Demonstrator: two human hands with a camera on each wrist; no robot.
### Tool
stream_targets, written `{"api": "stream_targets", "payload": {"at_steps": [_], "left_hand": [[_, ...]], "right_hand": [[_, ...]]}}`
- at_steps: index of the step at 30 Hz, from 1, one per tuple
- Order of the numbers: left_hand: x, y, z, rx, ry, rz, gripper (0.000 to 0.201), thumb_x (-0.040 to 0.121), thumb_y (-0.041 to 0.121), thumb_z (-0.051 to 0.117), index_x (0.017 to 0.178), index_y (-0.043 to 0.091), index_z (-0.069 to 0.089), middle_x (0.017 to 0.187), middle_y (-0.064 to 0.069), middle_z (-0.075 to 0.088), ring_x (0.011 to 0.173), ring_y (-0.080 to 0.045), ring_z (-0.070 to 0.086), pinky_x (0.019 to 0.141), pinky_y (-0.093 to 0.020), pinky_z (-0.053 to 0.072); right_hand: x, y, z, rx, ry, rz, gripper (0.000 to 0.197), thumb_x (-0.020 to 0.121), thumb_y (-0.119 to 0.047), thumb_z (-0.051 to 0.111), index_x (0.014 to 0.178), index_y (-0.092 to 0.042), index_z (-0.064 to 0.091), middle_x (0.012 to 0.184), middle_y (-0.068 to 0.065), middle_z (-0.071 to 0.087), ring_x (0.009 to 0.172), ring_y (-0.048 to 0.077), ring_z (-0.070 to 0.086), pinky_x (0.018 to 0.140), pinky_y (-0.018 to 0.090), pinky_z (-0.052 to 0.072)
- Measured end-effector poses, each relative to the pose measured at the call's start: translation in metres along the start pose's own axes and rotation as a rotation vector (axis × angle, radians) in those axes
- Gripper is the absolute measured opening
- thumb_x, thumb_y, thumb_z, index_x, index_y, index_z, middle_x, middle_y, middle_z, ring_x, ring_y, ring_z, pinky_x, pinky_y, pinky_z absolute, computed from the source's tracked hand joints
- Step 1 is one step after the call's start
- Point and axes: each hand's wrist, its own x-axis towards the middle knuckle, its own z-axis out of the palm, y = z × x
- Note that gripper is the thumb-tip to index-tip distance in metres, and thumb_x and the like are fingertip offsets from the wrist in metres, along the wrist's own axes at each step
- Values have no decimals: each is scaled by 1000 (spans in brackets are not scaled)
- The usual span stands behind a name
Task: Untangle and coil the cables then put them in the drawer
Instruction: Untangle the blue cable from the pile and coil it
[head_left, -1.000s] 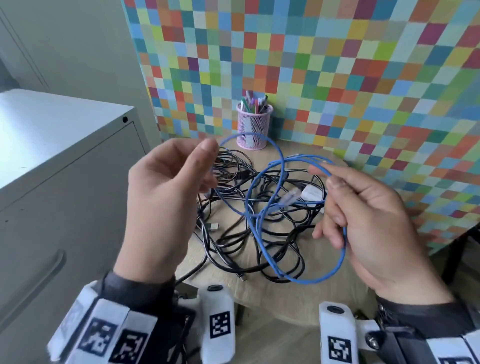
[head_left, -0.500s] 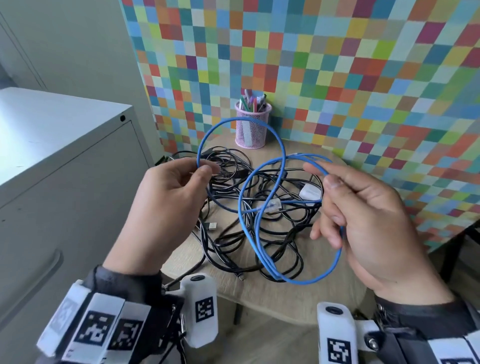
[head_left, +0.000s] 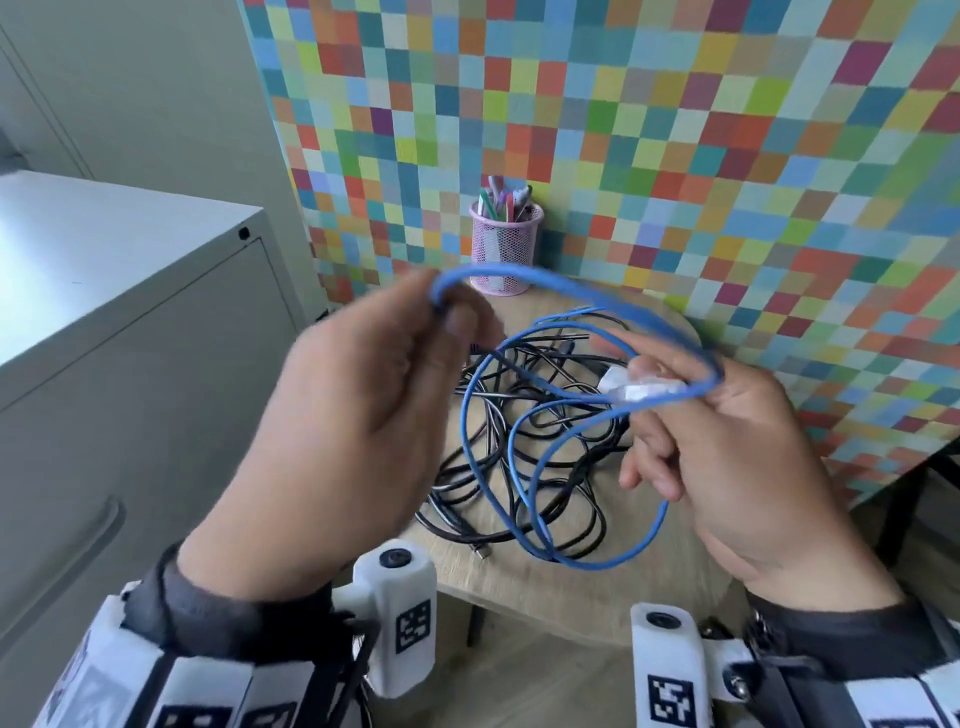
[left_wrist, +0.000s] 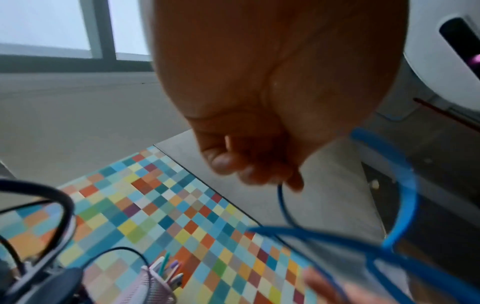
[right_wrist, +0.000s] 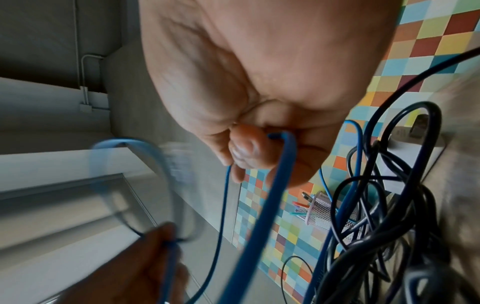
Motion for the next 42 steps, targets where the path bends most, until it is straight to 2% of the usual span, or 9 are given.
{"api": "stream_targets", "payload": {"at_steps": [4,9,13,18,25,30,35,38,42], "left_hand": [[-1,-5,6,360,-191,-88,23,105,33,49,88,31,65,68,31,55,57,6,49,54,-13,33],[-1,-4,8,540,-328,-240,43,100,48,31,81,23,60,69,7,56,67,-13,54,66,-40,50],[2,-7,7,499,-252,-221,47,102,51,35,85,23,70,100,14,60,85,-8,56,77,-34,48],[0,-8,10,335,-167,-246,30,97,42,52,100,27,78,69,13,64,70,-9,60,63,-22,48],[1,-10,9,178,-74,-196,38,96,17,66,117,49,71,80,17,66,72,1,61,66,-8,42],[1,-10,11,-214,-102,-176,37,105,13,55,131,35,67,77,1,65,67,-9,62,66,-27,50],[3,-10,11,-356,-41,-180,30,108,23,43,129,24,64,67,17,50,63,7,51,68,-12,41],[5,-14,9,-296,64,-283,37,102,29,42,130,27,67,98,-1,48,78,-21,43,72,-45,48],[6,-21,6,-252,145,-385,37,101,15,44,100,23,81,57,14,52,59,0,49,62,-21,38]], "right_hand": [[-2,-4,-2,82,-51,-53,26,97,-35,58,102,-26,82,63,19,34,44,19,29,54,38,48],[-2,-3,-8,130,-158,-58,73,82,-75,65,117,-12,77,66,3,46,50,21,35,58,39,48],[0,-1,-5,98,-97,-98,47,84,-57,70,114,-23,80,65,14,27,51,18,31,57,35,48],[2,1,-6,174,-44,-96,81,85,-63,68,107,14,65,62,1,39,51,19,34,58,39,49],[5,0,-6,149,24,-67,29,75,-34,74,94,-14,83,59,-5,52,47,13,31,53,30,49],[5,-1,-4,144,66,-73,20,79,-31,72,91,-20,83,61,-9,56,47,14,33,53,29,49],[8,-4,-12,273,143,-84,17,87,-16,65,94,-20,80,55,-12,49,47,12,31,51,27,47],[9,-5,-17,318,177,-98,20,87,-14,63,91,-22,81,56,-9,46,48,12,32,51,26,46],[10,-5,-20,306,210,-112,17,88,-17,64,91,-20,80,59,-5,38,49,13,31,51,26,45]]}}
